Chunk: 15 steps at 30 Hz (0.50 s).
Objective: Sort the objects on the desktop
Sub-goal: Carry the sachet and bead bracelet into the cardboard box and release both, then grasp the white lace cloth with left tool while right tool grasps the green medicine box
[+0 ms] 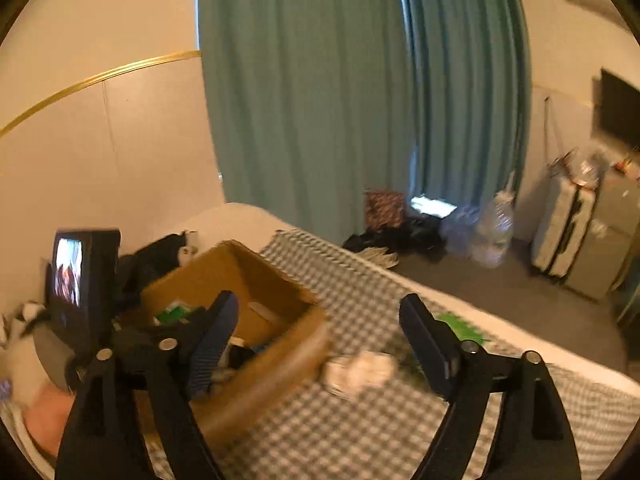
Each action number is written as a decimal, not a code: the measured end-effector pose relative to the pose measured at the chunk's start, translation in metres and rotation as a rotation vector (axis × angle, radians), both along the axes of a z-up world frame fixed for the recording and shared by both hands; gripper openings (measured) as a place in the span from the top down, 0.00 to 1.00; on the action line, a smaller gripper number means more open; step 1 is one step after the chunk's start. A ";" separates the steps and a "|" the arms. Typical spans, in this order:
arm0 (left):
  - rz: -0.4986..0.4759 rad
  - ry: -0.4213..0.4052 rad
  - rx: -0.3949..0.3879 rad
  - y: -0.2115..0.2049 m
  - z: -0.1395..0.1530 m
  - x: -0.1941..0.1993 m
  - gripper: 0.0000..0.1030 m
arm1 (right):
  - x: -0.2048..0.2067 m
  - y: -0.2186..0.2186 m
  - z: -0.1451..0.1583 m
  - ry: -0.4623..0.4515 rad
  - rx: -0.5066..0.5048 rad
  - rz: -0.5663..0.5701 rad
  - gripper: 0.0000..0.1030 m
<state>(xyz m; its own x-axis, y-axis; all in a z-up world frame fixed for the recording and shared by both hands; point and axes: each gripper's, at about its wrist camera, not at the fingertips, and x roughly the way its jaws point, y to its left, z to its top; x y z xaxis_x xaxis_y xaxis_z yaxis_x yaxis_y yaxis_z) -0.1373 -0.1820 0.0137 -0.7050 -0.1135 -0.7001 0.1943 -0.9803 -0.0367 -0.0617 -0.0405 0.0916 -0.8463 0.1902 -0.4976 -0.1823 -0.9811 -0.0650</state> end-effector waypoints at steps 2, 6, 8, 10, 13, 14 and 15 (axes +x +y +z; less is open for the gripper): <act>-0.025 0.027 -0.017 0.015 0.010 0.011 0.00 | 0.024 0.012 0.003 0.004 0.021 -0.023 0.12; -0.080 0.092 -0.024 0.045 0.026 0.030 0.00 | 0.066 0.037 0.007 0.017 0.040 -0.077 0.06; -0.121 0.111 -0.014 0.062 0.031 0.037 0.00 | 0.081 0.046 0.009 0.029 0.048 -0.097 0.04; -0.174 0.113 0.014 0.079 0.033 0.042 0.00 | 0.097 0.055 0.008 0.033 0.068 -0.113 0.01; -0.242 0.113 0.043 0.101 0.031 0.048 0.00 | 0.111 0.063 0.001 0.044 0.109 -0.123 0.01; -0.265 0.111 0.045 0.110 0.029 0.049 0.00 | 0.116 0.067 -0.004 0.040 0.125 -0.129 0.01; -0.291 0.103 0.043 0.119 0.026 0.049 0.00 | 0.120 0.070 -0.007 0.036 0.130 -0.131 0.01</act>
